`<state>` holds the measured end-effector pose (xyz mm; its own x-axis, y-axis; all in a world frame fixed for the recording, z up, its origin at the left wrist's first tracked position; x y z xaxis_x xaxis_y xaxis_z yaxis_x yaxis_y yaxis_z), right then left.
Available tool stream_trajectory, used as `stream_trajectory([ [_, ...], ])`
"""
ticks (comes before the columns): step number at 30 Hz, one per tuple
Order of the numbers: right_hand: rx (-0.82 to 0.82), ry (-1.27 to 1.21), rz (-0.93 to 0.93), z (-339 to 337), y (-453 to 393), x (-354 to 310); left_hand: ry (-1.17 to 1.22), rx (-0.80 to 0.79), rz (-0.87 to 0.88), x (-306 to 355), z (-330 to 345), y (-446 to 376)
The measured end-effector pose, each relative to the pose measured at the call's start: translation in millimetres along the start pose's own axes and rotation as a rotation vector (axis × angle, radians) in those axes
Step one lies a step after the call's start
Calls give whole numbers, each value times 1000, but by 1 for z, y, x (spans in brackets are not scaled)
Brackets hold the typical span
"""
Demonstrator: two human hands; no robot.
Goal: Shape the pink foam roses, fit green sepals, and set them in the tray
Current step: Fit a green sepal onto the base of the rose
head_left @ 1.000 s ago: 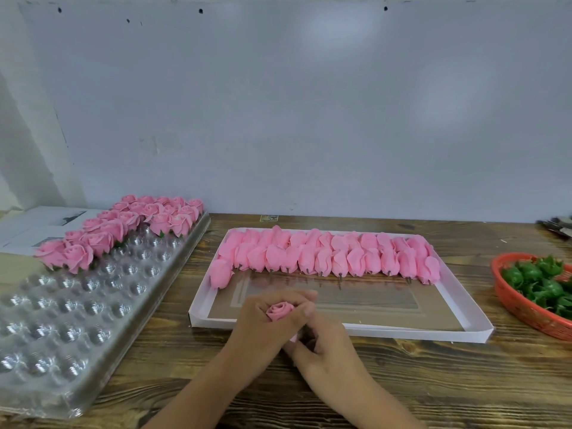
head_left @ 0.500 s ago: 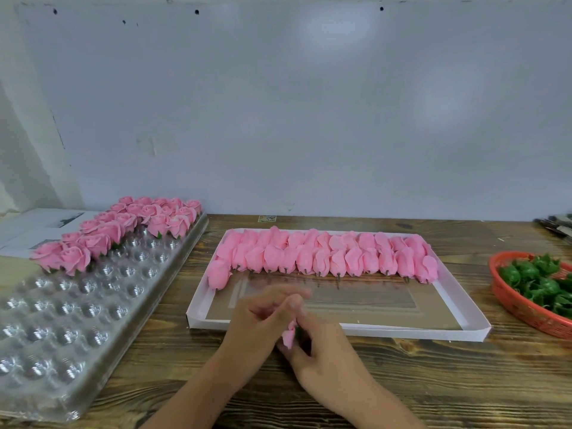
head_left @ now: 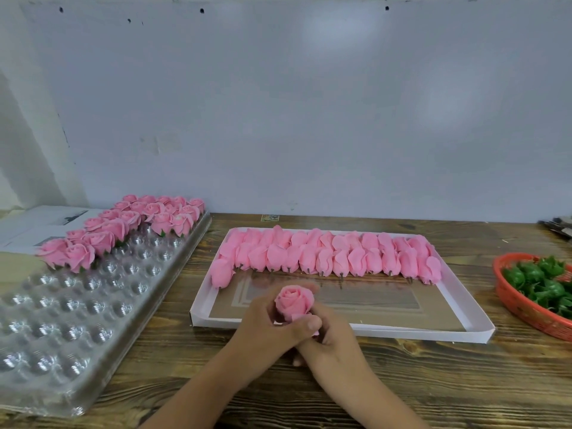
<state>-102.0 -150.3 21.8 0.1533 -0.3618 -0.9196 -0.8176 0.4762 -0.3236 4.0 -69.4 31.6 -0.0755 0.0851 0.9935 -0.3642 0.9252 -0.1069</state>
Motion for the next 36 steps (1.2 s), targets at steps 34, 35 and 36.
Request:
stream_trajectory([
  [34,99,182,-15,-7,-1,11,-122,108,69,-11,-6,-5],
  [35,103,186,-15,-7,-2,11,-116,122,71,-10,-6,-4],
  [36,104,194,-22,-6,-1,11,-113,138,75,-10,-6,-4],
])
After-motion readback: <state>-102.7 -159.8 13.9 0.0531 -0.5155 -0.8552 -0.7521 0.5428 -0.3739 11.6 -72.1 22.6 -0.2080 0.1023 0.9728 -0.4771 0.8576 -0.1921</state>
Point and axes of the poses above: each hand's wrist, its own y-axis away from the middle knuckle, its own z-axis out of the palm, x = y × z, the point moved 1 cm from there along -y, towards the middle knuckle, and after that the axes turned 8 degrees about -z, right-handed, at the moved point
